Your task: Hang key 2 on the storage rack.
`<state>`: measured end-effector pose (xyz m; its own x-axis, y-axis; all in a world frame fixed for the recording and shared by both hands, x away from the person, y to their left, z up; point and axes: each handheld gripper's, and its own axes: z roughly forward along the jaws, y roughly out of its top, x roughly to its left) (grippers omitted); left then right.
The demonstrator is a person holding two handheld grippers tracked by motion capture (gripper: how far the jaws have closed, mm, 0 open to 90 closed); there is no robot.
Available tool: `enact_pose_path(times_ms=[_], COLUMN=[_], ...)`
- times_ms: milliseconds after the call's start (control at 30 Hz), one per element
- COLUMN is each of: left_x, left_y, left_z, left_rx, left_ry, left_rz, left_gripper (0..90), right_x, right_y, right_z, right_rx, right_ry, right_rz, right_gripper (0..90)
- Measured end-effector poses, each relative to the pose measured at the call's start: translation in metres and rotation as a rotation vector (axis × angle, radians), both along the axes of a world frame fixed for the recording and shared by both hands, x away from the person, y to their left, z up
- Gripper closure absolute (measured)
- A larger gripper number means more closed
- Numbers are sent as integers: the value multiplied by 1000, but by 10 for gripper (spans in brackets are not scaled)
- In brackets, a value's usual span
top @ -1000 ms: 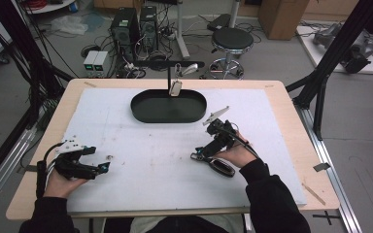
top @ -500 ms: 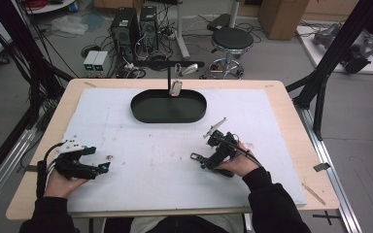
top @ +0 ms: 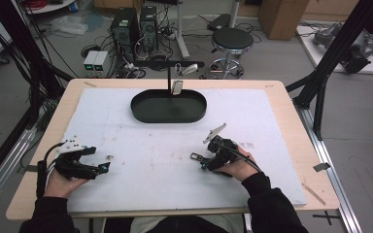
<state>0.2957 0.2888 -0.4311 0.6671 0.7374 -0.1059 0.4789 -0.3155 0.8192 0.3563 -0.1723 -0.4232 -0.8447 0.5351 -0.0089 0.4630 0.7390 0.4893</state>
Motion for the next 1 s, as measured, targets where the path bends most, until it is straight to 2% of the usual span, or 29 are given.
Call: enact_pose_path(times_ms=[67,167,233,300,333,400,700,867,1000], left_x=[0,0,0,0,0,0,0,0,0], left_y=[0,0,0,0,0,0,0,0,0], left_z=[0,0,0,0,0,0,0,0,0], left_rx=[1,0,0,3,3,-2,-2,-1,-3], left_ry=[0,0,0,0,0,-1,-1,0,0], left_rz=[-1,-1,-1,-2,-2,-1,0,0,1], left_gripper=[117,117,117,117,117,117,117,117,117], right_x=[-1,-3,-4,-5,-5,-5,-7,-6,-6], right_y=[1,1,2,4,4,4,-2,-6,-8], right_z=[-1,0,0,0,0,1,-1,-1,1], right_rx=[-10,-2,-7,-2,-2,-2,50,85,97], right_ry=[7,19,7,11,11,12,8,37,35], right_rz=[19,40,50,48,48,36,17,5,5], right_gripper=[464,559,616,706,706,799,834,842,842])
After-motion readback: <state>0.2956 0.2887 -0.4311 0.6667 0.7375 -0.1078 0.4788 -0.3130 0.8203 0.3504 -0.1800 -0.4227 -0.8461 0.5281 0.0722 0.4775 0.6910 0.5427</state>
